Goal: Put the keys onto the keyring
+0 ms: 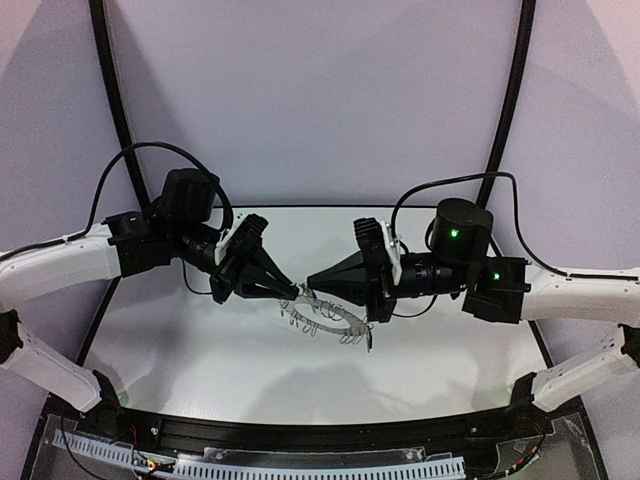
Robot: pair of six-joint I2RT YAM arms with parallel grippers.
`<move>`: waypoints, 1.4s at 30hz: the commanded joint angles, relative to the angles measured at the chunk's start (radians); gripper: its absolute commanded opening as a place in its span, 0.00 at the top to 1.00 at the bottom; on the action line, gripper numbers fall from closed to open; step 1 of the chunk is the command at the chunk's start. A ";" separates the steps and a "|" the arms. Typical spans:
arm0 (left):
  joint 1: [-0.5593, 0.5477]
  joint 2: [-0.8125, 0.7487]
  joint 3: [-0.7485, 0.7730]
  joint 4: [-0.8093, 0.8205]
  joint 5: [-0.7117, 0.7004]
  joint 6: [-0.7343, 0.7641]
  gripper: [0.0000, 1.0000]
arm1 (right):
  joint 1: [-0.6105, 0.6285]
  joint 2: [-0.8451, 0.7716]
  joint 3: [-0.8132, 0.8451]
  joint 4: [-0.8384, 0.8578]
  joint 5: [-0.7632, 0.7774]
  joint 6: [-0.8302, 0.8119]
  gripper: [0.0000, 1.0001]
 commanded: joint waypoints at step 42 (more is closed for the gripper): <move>-0.002 -0.081 -0.098 0.289 -0.052 -0.132 0.99 | 0.066 0.036 0.002 -0.175 0.270 -0.194 1.00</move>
